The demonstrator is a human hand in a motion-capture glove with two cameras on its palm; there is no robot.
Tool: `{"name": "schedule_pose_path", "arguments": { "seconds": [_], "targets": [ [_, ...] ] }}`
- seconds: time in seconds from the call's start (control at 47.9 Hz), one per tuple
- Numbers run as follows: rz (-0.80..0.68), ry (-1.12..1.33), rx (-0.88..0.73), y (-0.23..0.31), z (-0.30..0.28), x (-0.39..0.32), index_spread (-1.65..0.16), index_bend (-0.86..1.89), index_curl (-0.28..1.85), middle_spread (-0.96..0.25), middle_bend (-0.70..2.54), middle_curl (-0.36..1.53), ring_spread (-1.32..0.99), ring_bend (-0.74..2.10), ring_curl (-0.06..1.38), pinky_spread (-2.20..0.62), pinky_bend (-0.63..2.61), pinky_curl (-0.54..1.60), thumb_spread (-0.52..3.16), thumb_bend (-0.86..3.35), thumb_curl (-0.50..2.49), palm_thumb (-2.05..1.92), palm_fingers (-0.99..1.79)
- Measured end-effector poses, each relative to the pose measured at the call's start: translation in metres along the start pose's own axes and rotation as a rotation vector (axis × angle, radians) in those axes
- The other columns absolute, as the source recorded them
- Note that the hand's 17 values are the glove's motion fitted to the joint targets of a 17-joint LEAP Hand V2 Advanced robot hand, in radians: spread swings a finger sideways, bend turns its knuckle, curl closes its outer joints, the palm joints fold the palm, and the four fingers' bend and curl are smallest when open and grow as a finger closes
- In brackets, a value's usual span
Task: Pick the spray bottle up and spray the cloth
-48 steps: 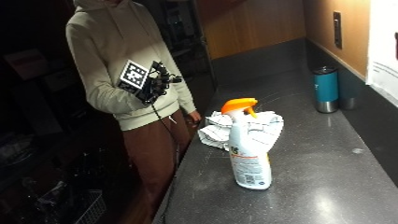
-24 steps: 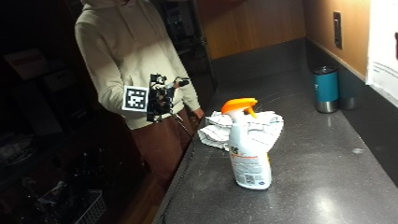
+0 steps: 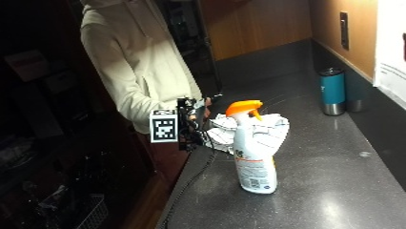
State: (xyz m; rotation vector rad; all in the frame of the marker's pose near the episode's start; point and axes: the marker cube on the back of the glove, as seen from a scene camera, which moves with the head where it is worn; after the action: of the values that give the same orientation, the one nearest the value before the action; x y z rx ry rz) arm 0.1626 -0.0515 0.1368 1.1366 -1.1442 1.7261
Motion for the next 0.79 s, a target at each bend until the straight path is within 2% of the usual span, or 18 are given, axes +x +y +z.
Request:
{"name": "schedule_pose_path", "arguments": {
  "seconds": [0.355, 0.794],
  "targets": [
    [0.181, -0.051, -0.019, -0.057, 0.046, 0.021, -0.25, 0.12, 0.21, 0.04, 0.25, 0.36, 0.02, 0.43, 0.31, 0.13, 0.45, 0.35, 0.94, -0.03, 0.46, 0.69, 0.16],
    [0.175, -0.036, -0.077, -0.089, 0.084, 0.014, -0.25, 0.12, 0.21, 0.03, 0.27, 0.37, 0.02, 0.42, 0.31, 0.12, 0.42, 0.35, 0.90, -0.03, 0.44, 0.70, 0.16]
  ]
}}
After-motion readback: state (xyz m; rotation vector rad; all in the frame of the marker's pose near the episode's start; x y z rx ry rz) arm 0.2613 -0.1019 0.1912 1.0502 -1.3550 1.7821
